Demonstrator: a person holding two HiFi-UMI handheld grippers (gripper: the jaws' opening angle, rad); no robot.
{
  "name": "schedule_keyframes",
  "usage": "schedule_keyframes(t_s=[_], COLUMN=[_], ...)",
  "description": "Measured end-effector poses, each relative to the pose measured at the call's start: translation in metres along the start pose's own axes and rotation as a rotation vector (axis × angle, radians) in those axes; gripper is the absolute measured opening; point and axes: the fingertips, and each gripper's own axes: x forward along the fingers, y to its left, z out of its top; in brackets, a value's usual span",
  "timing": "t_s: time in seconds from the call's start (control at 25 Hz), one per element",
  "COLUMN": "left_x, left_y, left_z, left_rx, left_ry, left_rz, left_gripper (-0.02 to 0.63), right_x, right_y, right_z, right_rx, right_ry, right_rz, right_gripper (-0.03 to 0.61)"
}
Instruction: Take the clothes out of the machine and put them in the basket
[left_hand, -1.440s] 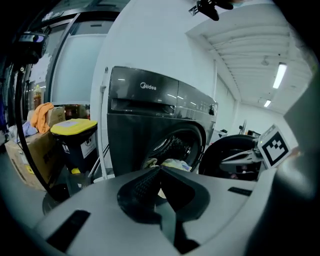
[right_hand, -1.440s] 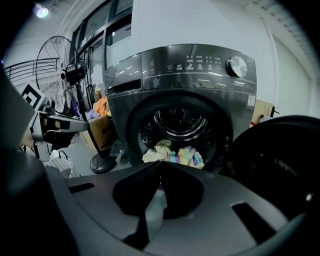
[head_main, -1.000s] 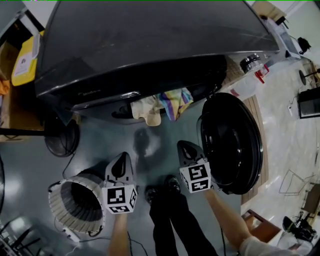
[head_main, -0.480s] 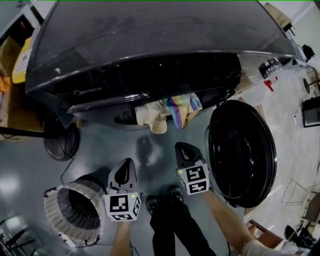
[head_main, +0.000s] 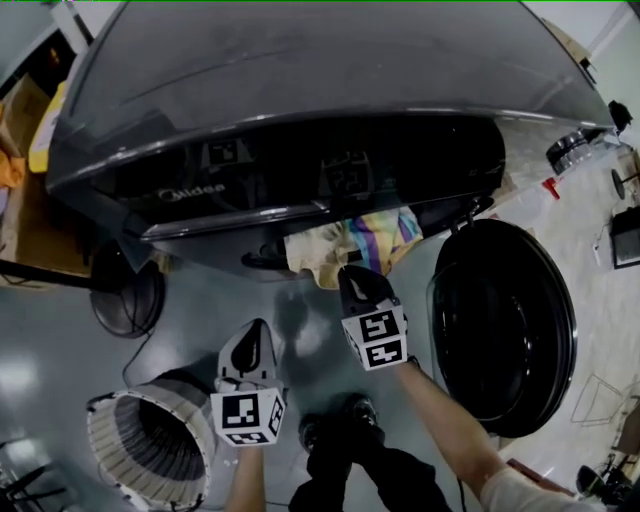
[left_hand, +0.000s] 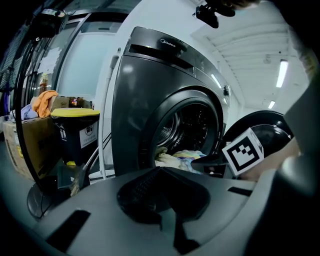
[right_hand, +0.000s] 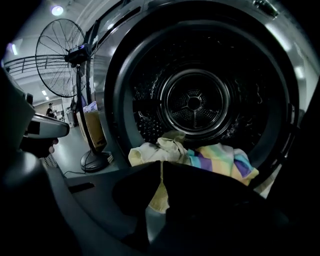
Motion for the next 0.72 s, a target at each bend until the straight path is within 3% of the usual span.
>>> schedule_keyframes(t_s=[0.16,0.24,0.36,0.48,0.72], left_x=[0.013,0.019,0.024,0.027,0.033], left_y=[0.014,0.020,0.031,0.043,0.052], left_z=[-0.002,-0.005,-0.011,-0.018,-0.025], left_rx=[0.017,0.025,0.031,0.029,0.036], left_ry=[-0.027,-0.038,-0.045,-0.045,-0.060], left_rz=[0.011,0.009,0.021,0.036,0.044], left_gripper=[0.018,0.018,0.018,0.018,0.018], right_x=[0.036,0.055,0.079,0.101,0.126], right_y=[-0.001,0.001,0.000,-0.007,-0.011], right_z=[0.006,0.009,0.014,0.010,-0.017], right_rx=[0.017,0.042,0.068,0.134,0.205], right_ry=[-0.013,-0.032,-0.060,-0.051,-0.004], right_rz=[0.022,0.046,0.040,0.013,-0.025], right_gripper=[0.042,0.228,0.353,0.396,0.411])
